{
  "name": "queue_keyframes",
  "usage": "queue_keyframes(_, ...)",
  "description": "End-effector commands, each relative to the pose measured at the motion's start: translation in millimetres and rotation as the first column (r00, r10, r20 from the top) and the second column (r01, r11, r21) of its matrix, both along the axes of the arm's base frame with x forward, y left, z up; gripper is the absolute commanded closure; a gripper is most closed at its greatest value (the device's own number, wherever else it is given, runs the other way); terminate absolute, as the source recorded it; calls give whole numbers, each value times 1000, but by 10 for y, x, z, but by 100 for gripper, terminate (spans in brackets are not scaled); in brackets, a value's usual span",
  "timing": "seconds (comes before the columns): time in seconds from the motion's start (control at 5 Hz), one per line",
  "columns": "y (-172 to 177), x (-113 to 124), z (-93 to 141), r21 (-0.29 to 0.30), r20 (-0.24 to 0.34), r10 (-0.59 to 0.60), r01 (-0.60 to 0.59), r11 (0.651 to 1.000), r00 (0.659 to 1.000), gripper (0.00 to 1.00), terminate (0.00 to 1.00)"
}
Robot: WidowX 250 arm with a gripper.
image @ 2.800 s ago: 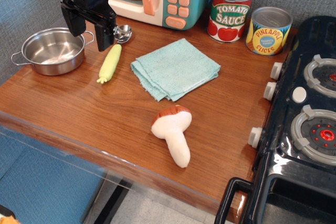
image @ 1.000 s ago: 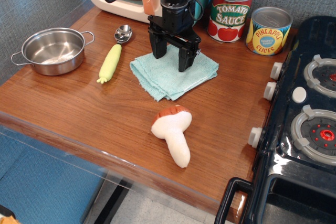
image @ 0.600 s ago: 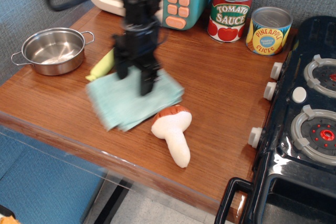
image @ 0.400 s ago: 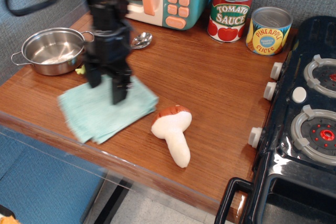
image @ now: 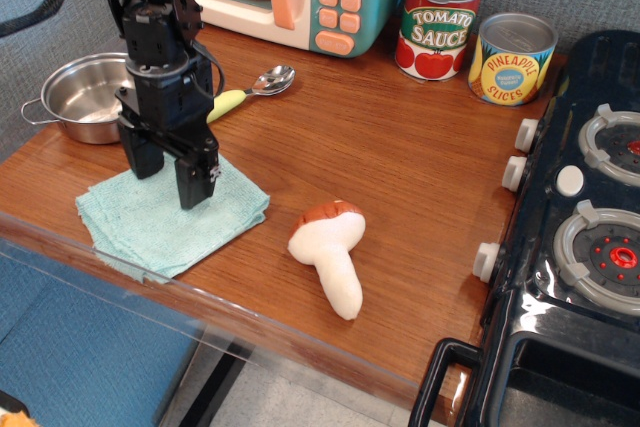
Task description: Move the blue towel in front of the yellow spoon.
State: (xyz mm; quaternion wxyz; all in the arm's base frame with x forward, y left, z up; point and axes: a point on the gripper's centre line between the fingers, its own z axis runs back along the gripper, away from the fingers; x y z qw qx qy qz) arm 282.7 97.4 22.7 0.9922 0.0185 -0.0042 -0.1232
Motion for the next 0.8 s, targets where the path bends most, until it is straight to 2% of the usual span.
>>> queue_keyframes(0.0,11,25,790,-44,220,8,2,999,976,0,0)
queue_keyframes(0.2,37,18,772,38,212,4,-12,999,977,0,0)
queue_keyframes(0.4,37,18,772,38,212,4,-12,999,977,0,0)
queue_keyframes(0.6,37,18,772,38,212,4,-12,999,977,0,100)
